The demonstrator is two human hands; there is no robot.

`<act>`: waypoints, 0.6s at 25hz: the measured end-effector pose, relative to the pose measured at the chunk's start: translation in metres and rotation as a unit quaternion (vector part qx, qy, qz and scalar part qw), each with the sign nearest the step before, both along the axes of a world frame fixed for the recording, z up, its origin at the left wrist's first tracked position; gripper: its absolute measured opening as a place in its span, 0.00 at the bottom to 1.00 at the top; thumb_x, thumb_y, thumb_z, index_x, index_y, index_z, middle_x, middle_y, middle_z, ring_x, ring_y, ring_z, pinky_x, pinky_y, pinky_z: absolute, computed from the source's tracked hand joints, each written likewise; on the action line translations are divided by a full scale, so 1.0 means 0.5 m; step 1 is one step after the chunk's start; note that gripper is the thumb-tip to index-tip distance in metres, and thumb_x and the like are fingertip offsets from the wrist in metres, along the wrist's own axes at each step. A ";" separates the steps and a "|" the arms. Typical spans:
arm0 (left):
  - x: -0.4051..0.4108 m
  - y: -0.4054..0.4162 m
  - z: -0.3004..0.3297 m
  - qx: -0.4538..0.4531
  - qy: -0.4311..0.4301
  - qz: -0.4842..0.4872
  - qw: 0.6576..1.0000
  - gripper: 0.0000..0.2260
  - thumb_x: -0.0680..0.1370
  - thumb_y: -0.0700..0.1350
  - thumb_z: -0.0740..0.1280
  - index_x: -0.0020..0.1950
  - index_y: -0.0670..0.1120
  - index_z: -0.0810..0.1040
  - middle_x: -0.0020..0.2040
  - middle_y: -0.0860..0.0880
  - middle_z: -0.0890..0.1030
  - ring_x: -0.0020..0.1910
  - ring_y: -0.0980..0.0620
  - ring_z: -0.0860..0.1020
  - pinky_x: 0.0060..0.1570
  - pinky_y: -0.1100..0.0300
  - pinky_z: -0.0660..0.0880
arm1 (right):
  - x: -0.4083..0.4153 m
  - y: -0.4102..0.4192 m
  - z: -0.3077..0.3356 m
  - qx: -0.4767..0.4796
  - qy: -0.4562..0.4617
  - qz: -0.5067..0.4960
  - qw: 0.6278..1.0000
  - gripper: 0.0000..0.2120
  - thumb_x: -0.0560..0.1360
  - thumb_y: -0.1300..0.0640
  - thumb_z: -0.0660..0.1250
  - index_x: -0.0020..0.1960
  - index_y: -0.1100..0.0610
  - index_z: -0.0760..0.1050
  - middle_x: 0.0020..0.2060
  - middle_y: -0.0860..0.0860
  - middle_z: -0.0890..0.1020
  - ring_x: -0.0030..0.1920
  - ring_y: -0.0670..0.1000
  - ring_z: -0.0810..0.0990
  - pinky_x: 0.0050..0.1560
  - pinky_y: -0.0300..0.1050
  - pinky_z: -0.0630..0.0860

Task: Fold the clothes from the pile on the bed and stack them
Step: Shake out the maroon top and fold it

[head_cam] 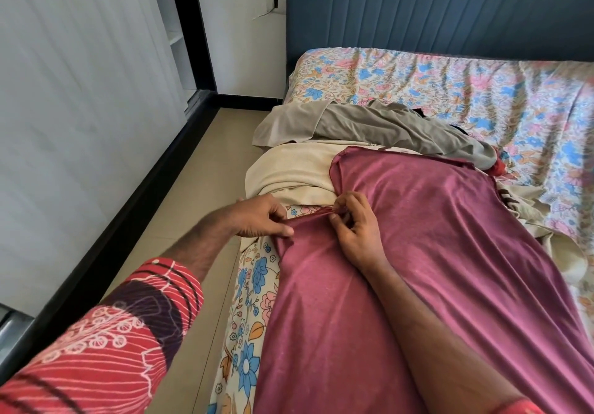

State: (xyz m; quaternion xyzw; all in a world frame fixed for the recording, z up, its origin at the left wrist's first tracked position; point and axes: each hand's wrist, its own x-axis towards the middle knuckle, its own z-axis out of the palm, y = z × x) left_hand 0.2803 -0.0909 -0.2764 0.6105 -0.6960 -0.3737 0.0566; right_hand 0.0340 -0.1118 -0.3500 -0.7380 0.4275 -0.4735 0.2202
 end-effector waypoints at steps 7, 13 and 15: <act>-0.070 0.150 -0.060 -0.158 0.180 0.295 0.925 0.09 0.78 0.37 0.72 0.54 0.47 0.77 0.45 0.50 0.78 0.43 0.53 0.79 0.40 0.65 0.78 | 0.005 -0.007 -0.004 0.002 0.108 -0.021 0.994 0.20 0.70 0.56 0.71 0.61 0.54 0.76 0.65 0.51 0.70 0.53 0.53 0.78 0.49 0.53 0.81; -0.118 0.431 -0.089 -0.110 0.108 0.364 0.919 0.15 0.73 0.58 0.76 0.45 0.49 0.75 0.36 0.54 0.77 0.35 0.54 0.75 0.36 0.59 0.70 | 0.035 0.049 0.079 0.036 0.246 -0.068 0.966 0.20 0.71 0.59 0.67 0.62 0.47 0.75 0.70 0.52 0.64 0.64 0.60 0.73 0.57 0.64 0.75; -0.116 0.512 -0.092 -0.074 0.070 0.340 0.935 0.18 0.70 0.62 0.77 0.42 0.50 0.75 0.36 0.54 0.78 0.34 0.55 0.76 0.35 0.59 0.69 | 0.076 0.122 0.115 0.000 0.288 -0.083 0.954 0.16 0.73 0.55 0.62 0.60 0.47 0.76 0.64 0.53 0.72 0.58 0.60 0.77 0.54 0.60 0.76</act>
